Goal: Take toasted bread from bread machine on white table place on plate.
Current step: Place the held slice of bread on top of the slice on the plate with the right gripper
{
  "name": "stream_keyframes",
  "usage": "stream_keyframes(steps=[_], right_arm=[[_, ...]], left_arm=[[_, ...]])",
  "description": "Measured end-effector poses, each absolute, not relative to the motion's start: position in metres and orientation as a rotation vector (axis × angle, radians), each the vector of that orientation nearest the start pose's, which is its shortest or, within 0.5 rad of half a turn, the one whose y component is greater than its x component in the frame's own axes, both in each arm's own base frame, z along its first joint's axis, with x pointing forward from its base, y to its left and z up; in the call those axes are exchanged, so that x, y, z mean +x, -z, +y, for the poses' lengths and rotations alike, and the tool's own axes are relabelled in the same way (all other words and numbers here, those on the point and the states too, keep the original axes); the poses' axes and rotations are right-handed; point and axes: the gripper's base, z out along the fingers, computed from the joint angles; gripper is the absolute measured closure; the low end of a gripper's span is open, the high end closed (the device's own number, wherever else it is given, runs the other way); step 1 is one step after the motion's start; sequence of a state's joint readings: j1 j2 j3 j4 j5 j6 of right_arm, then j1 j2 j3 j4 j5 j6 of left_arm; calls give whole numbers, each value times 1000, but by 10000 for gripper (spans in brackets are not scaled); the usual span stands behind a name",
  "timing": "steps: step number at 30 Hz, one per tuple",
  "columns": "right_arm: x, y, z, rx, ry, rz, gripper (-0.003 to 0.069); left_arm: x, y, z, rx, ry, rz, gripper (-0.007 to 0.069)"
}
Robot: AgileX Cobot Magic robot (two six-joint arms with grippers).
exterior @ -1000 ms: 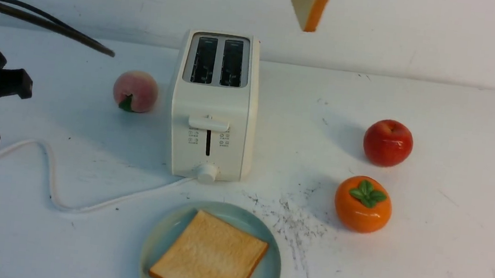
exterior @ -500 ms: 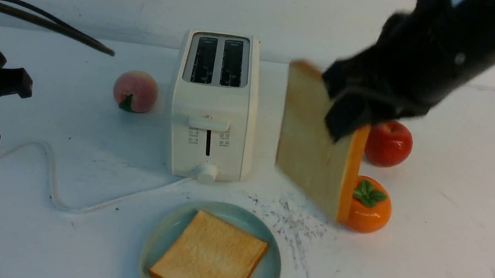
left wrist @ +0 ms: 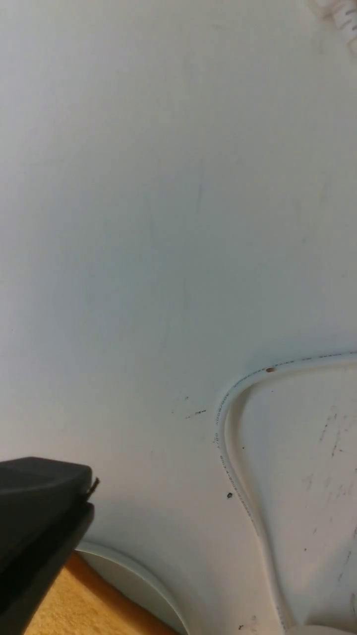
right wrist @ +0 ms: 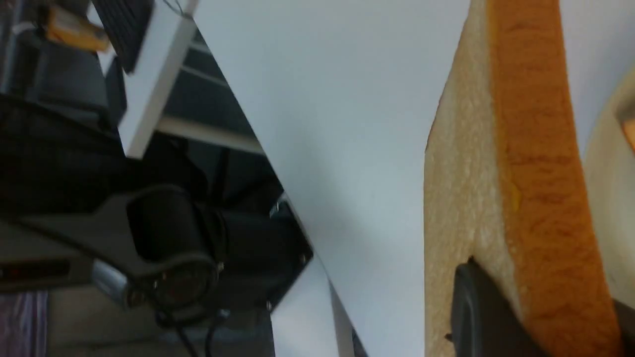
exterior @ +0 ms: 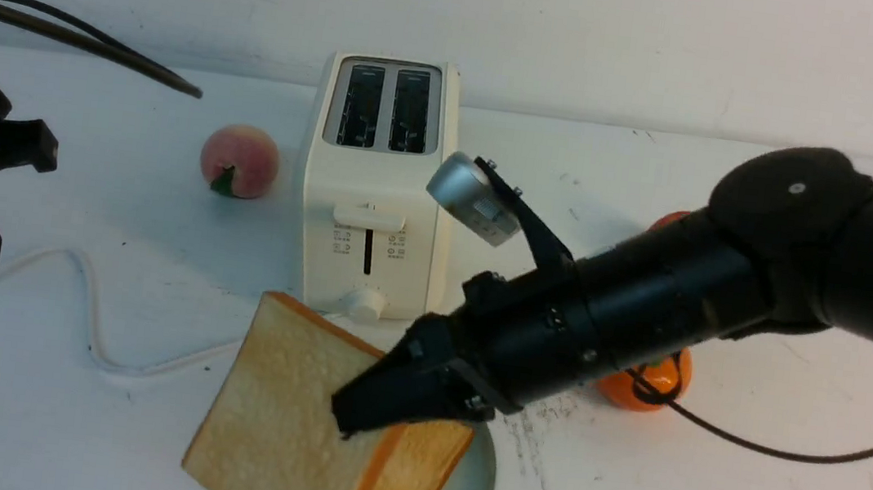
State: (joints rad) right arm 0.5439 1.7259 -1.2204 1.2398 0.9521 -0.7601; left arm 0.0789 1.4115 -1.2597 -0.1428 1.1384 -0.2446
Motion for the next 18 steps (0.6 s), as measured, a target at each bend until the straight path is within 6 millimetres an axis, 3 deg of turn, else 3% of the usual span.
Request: stream_keyframes(steps=[8,14,18], right_arm=[[297,-227,248,-634,-1357,2449,547],[315,-219,227,-537,-1336,2469,547],[317,-215,225,-539,-1346,2484,547]], left_arm=[[278,-330,10,-497,239,2733,627],[278,-330,10,-497,242,2725,627],[278,-330,10,-497,242,2724,624]])
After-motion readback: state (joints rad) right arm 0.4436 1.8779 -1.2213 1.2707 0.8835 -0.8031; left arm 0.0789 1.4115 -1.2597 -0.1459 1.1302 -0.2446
